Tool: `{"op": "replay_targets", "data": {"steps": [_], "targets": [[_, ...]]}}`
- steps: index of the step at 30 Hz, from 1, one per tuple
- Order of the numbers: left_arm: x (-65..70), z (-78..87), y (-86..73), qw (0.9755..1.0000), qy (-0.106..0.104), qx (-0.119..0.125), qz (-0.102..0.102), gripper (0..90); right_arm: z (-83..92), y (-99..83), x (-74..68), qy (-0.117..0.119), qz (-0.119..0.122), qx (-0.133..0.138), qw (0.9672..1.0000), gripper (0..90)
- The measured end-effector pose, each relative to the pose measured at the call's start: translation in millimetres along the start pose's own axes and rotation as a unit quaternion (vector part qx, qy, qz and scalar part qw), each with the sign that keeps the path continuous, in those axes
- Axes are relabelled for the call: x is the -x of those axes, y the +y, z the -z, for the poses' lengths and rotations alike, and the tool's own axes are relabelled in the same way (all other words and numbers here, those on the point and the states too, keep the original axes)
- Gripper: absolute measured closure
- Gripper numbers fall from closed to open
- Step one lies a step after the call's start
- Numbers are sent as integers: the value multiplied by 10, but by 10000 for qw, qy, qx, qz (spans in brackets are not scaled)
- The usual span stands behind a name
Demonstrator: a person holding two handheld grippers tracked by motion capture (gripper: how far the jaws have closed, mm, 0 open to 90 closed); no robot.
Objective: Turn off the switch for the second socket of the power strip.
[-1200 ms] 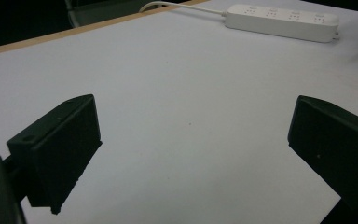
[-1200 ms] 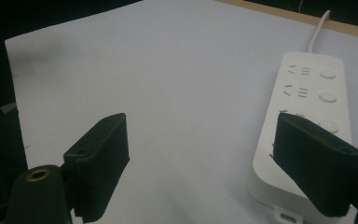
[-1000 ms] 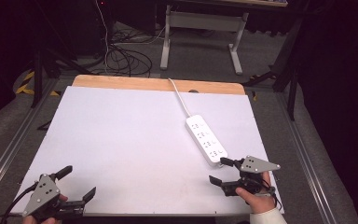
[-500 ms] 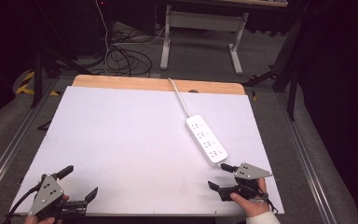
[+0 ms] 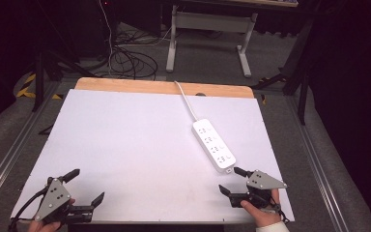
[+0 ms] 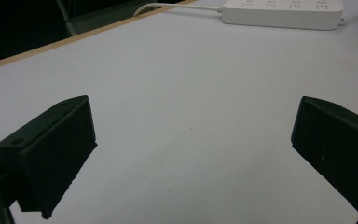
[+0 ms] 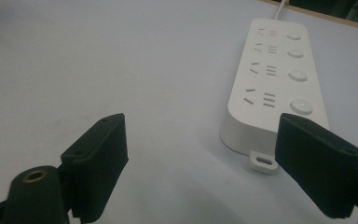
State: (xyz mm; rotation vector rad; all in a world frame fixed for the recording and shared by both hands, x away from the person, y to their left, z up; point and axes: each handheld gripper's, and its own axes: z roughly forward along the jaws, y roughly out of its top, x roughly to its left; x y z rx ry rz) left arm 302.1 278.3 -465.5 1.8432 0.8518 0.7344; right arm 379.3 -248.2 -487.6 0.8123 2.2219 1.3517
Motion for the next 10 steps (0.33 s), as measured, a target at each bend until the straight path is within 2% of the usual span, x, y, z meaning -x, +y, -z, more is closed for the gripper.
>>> {"op": "replay_targets", "data": {"steps": [7,10], "targets": [[-21,-23,9,10000,7,-24,23,2,50,-25,-23,-103,16,-51,9999,183],[-43,-22,-1,9998,70,-66,170,2,30,-19,-29,-74,50,-77,9999,185]]}}
